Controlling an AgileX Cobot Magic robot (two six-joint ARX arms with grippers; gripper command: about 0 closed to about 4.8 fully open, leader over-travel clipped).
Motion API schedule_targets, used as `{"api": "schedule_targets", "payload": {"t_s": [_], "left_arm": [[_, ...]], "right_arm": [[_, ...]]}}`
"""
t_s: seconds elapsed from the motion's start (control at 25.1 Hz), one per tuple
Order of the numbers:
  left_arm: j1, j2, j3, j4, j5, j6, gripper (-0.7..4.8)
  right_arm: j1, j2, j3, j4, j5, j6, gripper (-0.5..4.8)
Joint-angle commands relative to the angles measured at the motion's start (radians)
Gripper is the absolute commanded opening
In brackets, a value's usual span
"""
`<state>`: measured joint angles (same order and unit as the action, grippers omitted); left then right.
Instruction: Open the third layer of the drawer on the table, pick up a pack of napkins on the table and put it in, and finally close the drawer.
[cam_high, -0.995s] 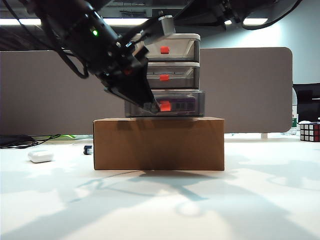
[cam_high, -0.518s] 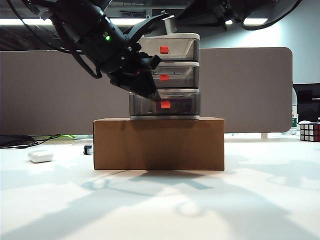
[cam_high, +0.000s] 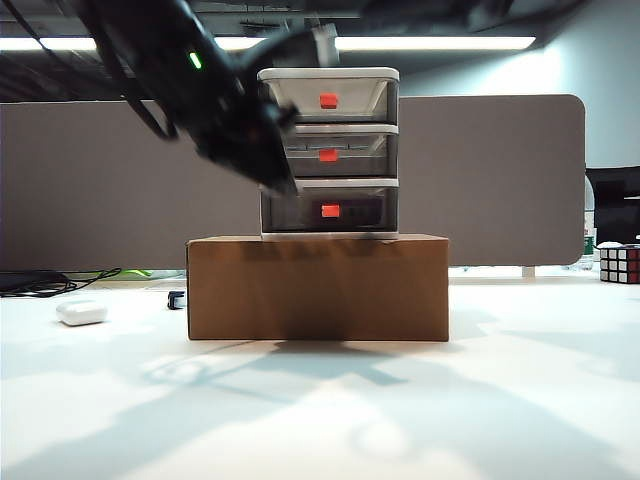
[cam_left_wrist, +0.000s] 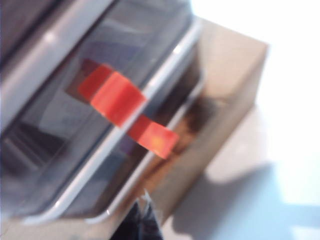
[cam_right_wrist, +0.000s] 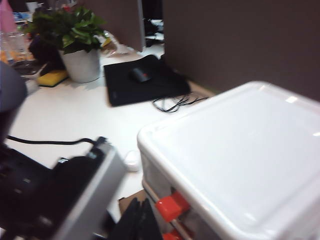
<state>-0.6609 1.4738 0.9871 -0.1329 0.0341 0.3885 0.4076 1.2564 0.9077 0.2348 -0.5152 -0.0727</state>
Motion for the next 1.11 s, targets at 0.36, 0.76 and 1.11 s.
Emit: {"api": "schedule_targets", "payload": {"t_s": [0.36, 0.76, 1.11], "left_arm": [[0.000, -0.739, -0.470, 0.015, -0.001, -0.192, -0.06], [-0.005, -1.424, -0.812, -0.034, -0.150, -0.367, -0.06], [-0.004, -1.471, -0.898, 0.040, -0.217, -0.315, -0.06]], "right_arm": [[0.000, -0.607, -0.248, -0.316, 0.262, -0.012, -0.06], [0.001, -1.161, -0.598, -0.495, 0.378, -0.003, -0.06], [-0.001, -1.257, -0.771, -0.439, 0.458, -0.002, -0.06]]}}
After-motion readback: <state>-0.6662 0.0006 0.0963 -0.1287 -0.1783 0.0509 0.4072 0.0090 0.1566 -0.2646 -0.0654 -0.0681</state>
